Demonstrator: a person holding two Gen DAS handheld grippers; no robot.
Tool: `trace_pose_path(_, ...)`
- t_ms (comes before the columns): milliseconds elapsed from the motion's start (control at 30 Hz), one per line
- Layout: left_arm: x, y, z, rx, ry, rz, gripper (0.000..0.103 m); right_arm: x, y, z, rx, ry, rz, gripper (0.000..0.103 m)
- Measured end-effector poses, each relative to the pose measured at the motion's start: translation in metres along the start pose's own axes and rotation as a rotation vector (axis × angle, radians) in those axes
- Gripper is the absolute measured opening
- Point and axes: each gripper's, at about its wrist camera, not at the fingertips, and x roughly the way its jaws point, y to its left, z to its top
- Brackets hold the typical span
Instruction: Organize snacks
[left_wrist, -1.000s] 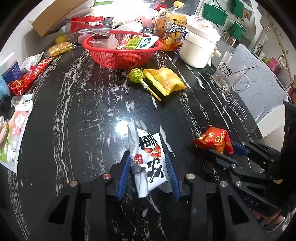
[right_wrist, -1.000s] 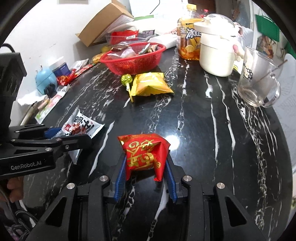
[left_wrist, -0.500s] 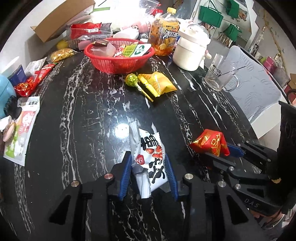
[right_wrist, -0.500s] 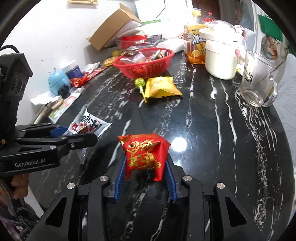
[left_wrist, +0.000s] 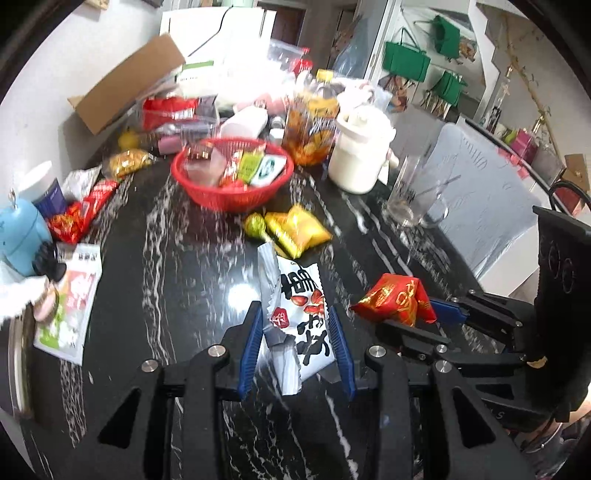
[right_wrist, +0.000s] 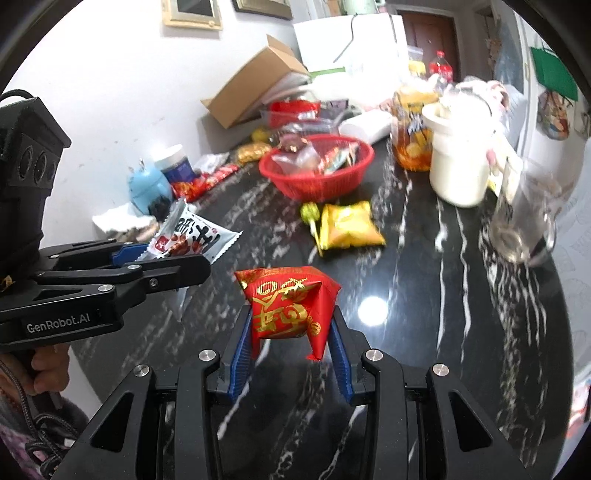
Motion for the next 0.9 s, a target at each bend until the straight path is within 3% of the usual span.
trace_pose_path(400,-0.023,0.000,0.059,0.027,-0.159,-0.026,0.035,-0.016,0.001,0.066,-0.062,-0.118,0.013,0.038)
trace_pose_path(900,-0.009,0.024,0.143,0.030,-0.297,-0.040,0.035,0.009,-0.008,0.157,-0.117,-0.191,0.018,0.038)
